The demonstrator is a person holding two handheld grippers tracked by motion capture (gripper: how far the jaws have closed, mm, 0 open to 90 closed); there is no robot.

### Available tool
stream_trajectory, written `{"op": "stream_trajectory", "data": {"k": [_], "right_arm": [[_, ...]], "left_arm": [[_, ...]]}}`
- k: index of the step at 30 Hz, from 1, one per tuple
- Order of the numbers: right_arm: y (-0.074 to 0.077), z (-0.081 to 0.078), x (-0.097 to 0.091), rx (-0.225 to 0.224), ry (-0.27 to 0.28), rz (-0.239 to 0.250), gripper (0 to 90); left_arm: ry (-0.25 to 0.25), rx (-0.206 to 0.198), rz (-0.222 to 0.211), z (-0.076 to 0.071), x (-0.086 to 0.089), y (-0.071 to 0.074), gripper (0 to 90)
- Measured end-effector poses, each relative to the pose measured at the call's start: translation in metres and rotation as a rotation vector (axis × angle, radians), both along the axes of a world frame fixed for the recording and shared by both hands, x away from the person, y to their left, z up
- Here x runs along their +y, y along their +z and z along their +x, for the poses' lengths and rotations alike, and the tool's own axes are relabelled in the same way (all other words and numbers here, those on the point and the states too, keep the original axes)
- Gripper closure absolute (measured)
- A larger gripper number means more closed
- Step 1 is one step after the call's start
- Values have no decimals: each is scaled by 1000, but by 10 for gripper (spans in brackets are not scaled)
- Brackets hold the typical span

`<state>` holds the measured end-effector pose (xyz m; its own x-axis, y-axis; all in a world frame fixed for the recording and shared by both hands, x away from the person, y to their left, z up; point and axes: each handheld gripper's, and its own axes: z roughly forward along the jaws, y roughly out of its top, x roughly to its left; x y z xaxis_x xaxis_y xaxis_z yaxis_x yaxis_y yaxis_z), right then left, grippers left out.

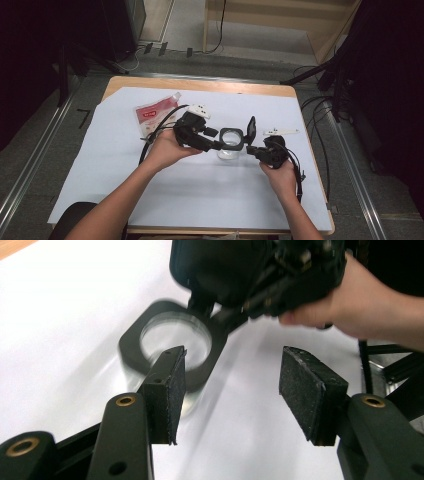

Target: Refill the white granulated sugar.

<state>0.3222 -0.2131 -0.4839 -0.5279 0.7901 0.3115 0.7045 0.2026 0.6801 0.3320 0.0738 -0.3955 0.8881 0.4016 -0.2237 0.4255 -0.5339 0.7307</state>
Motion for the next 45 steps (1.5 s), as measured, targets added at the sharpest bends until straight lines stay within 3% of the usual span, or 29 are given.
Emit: {"op": "stream_trajectory", "data": {"k": [8,14,21,25,31,36,40,45], "right_arm": [[-2,12,-5,-14,-36,-5,900],[4,7,-10,-3,-30,11,881],[13,-17,-9,-23,6,10,827],[19,-30,-6,-25,25,49,802],[25,-50,12,-60,104,36,766],[26,-56,26,-75,156,32,738],[23,-55,33,-61,178,34,675],[23,-54,39,-61,194,57,636]], "left_arm": [[63,16,-10,-8,27,-6,460],[45,18,32,-17,39,-8,481],[65,32,22,-20,53,-7,486],[89,29,10,-21,63,-5,504],[110,27,-1,-21,74,-5,541],[124,41,-6,-21,84,-7,543],[138,85,-2,-18,93,-9,496],[150,88,-4,-17,102,-8,487]]}}
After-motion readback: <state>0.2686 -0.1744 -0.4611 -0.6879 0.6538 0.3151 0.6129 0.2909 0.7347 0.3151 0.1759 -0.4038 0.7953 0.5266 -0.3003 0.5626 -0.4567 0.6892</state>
